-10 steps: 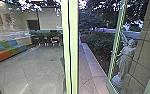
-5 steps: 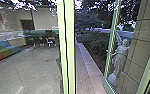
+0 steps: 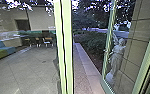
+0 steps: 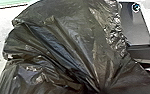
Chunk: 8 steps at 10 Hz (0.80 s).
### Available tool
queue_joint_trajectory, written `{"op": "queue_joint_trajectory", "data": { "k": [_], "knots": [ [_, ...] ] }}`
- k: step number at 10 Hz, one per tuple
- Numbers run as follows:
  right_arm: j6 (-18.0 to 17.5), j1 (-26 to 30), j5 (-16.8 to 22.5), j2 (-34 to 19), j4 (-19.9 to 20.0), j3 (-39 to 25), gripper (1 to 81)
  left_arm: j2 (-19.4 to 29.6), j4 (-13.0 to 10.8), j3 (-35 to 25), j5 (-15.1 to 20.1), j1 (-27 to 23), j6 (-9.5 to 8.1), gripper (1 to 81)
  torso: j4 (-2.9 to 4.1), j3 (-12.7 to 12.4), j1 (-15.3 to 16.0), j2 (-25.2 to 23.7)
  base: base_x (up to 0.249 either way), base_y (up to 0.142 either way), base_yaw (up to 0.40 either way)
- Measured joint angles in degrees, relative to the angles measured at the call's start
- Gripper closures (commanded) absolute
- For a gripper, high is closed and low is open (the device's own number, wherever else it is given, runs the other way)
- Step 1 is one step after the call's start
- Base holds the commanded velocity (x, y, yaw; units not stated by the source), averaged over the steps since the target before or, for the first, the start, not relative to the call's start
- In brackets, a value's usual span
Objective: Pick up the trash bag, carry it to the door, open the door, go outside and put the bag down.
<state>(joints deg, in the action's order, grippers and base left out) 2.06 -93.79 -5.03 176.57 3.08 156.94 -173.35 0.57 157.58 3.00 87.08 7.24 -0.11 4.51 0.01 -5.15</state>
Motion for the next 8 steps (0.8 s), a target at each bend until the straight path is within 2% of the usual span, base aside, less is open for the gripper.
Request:
{"op": "queue_joint_trajectory", "data": {
  "k": [7,8],
  "knots": [
    [0.0,0.33,-0.11,0.09,0.0,-0.05,1.0,-0.49,-0.6,-0.02,0.0,0.29,-0.02,81.1,0.0,0.0,0.0,0.0,0.0,0.0,0.0],
    [0.0,0.33,-0.11,0.09,0.0,-0.05,1.0,-0.49,-0.62,-0.02,0.0,0.29,-0.02,81.1,0.0,0.0,0.0,0.0,0.0,-0.066,0.0]
  ]
}}
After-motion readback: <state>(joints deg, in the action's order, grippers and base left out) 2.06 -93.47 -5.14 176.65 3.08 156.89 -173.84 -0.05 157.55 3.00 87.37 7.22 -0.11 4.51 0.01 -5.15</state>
